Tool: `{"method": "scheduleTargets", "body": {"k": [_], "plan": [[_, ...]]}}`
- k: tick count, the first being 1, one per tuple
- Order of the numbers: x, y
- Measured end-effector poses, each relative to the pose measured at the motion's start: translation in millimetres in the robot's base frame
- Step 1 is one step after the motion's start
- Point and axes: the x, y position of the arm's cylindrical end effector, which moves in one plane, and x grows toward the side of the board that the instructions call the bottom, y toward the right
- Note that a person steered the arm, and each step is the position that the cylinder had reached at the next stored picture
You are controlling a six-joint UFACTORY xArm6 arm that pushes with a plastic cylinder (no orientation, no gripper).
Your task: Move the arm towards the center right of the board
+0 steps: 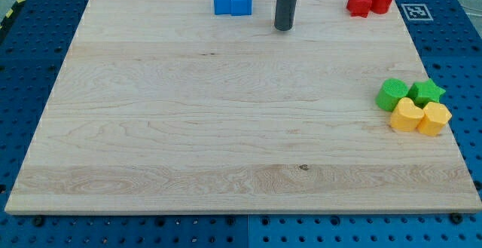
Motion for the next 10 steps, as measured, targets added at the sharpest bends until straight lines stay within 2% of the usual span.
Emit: {"method": "scheduleTargets", "body": {"k": [5, 8, 10], "plan": [[27, 8], [27, 19], [27, 49]]}}
